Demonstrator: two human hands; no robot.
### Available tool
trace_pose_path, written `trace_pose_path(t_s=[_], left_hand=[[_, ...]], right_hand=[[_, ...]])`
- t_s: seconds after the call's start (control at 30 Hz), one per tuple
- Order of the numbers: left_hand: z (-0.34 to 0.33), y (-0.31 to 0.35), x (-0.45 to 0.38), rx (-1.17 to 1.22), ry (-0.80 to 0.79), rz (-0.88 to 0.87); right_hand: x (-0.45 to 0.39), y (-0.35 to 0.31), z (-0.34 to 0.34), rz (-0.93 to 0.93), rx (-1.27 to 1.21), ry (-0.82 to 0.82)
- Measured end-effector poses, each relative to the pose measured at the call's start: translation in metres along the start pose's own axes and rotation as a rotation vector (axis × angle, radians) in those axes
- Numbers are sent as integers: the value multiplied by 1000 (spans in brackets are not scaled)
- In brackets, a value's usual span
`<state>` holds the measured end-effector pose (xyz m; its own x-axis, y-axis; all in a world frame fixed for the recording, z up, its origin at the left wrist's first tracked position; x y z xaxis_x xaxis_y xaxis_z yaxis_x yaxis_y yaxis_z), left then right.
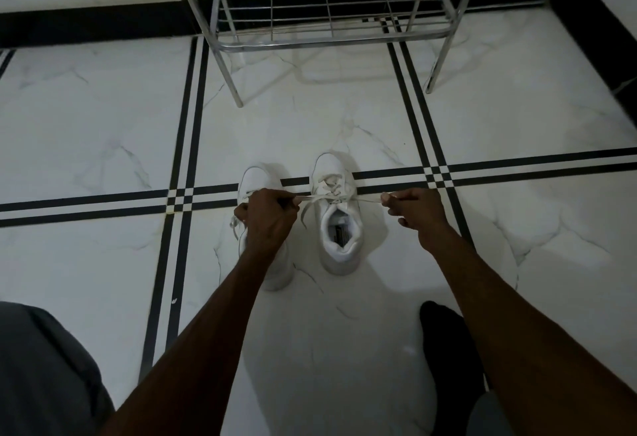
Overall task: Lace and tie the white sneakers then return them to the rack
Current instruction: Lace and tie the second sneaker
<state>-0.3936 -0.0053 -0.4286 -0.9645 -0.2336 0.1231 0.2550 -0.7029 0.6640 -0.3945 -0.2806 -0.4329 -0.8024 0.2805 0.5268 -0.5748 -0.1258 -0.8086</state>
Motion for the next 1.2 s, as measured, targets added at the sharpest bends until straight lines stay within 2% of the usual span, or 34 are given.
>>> trace_pose_path(t_s=[0.1, 0.27, 0.37, 0.5, 0.6, 0.8, 0.93, 1.1, 1.2], left_hand=[[1, 10, 1, 56, 9, 9], [5, 16, 2, 284, -38, 39], [6, 17, 5, 197, -7, 62], [2, 8, 3, 154, -33, 80], [0, 5, 2, 94, -19, 67], [-5, -1, 1, -78, 46, -29], [-3, 0, 2, -204, 90, -40], [-7, 8, 9, -255, 15, -30], [-5, 13, 8, -300, 1, -184]], right_hand=[[1, -7, 10, 59, 34, -72], [3, -4, 4, 24, -1, -135], [4, -3, 7, 87, 74, -103], [1, -10, 10, 302, 356, 3], [1, -15, 10, 406, 428, 67], [1, -15, 10, 443, 491, 156], [-7, -12, 6, 421, 548, 144], [-14, -2, 7, 372, 593, 88], [-7, -10, -1, 494, 556, -41]])
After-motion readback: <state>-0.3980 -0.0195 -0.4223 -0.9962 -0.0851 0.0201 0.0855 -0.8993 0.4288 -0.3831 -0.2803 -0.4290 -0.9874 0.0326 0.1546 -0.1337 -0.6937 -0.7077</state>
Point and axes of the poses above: each hand's wrist, its own x-axis away from the middle knuckle, its own z-axis out of the back of the hand, y = z × x, the point moved 1 cm from there along -x, towards the middle knuckle
